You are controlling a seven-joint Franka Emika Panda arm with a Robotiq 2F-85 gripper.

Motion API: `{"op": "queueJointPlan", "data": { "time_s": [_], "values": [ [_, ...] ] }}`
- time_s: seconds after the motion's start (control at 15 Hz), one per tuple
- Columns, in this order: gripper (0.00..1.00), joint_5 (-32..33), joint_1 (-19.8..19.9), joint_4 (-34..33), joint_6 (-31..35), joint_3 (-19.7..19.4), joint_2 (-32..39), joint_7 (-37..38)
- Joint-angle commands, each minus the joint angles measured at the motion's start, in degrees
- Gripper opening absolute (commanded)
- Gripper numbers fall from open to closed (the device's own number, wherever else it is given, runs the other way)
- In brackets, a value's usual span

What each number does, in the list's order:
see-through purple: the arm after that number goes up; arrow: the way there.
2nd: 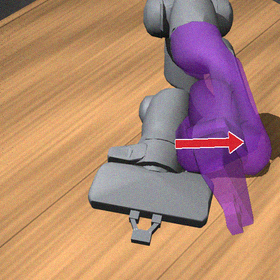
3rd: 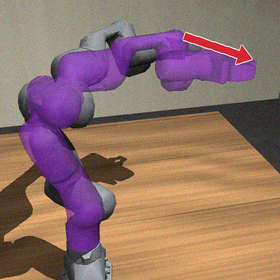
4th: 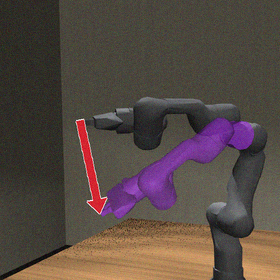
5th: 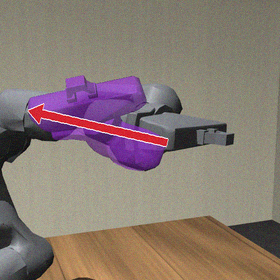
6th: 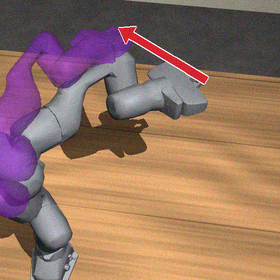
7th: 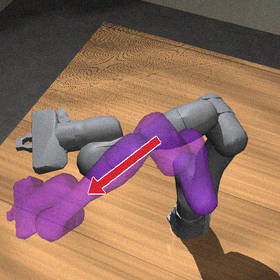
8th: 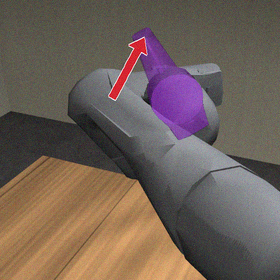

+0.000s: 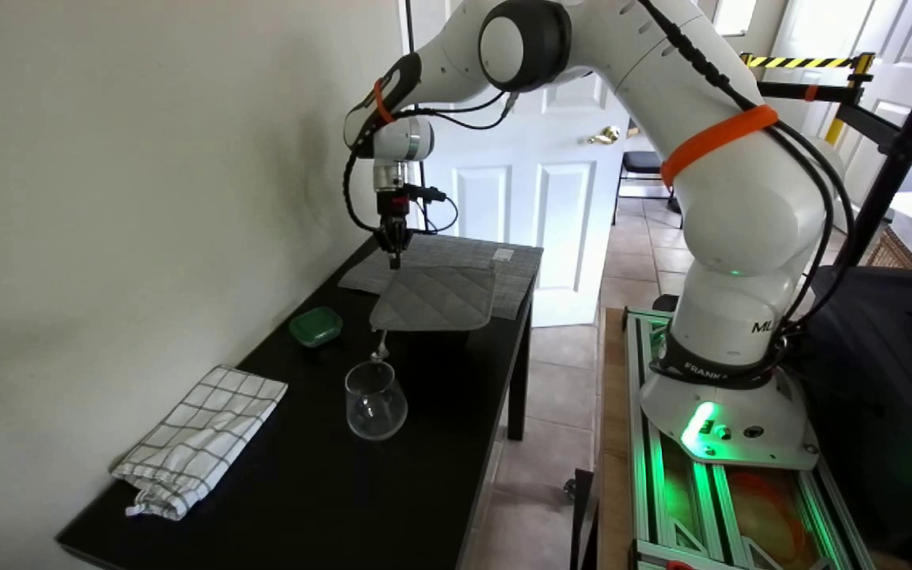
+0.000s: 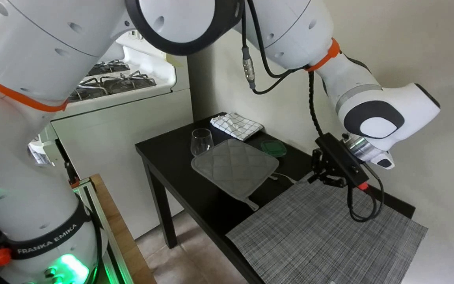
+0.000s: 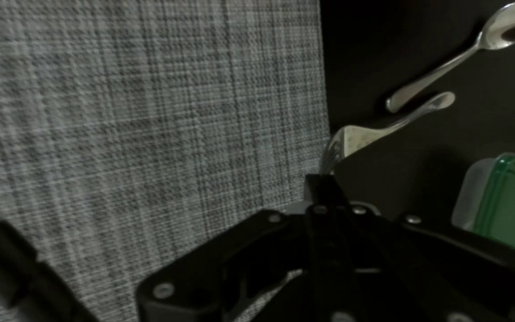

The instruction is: Put the grey potholder on the black mug and then put the silver fork on the grey potholder

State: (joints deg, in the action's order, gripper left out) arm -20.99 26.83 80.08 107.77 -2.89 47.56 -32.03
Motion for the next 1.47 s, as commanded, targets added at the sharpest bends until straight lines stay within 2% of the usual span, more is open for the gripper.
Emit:
{"op": "queueJointPlan", "data": {
  "time_s": [0.0,0.07,0.13,0.4,0.73,1.13,1.4],
  "values": [
    [0.27,2.18,1.2,2.24,0.51,-1.74,-1.7,2.25],
    [0.27,2.31,1.44,2.03,0.81,-2.05,-1.59,2.75],
    [0.32,2.34,1.7,1.91,1.0,-2.19,-1.5,3.11],
    [0.63,0.99,1.44,2.99,1.64,-1.7,-2.47,6.62],
    [0.99,-1.82,-0.97,3.77,3.06,-1.5,-1.5,18.56],
    [1.0,-4.73,-3.08,4.09,3.34,-1.49,0.78,29.4],
    [1.0,-4.88,-3.56,4.39,2.29,-1.53,2.27,32.83]
  ]
}}
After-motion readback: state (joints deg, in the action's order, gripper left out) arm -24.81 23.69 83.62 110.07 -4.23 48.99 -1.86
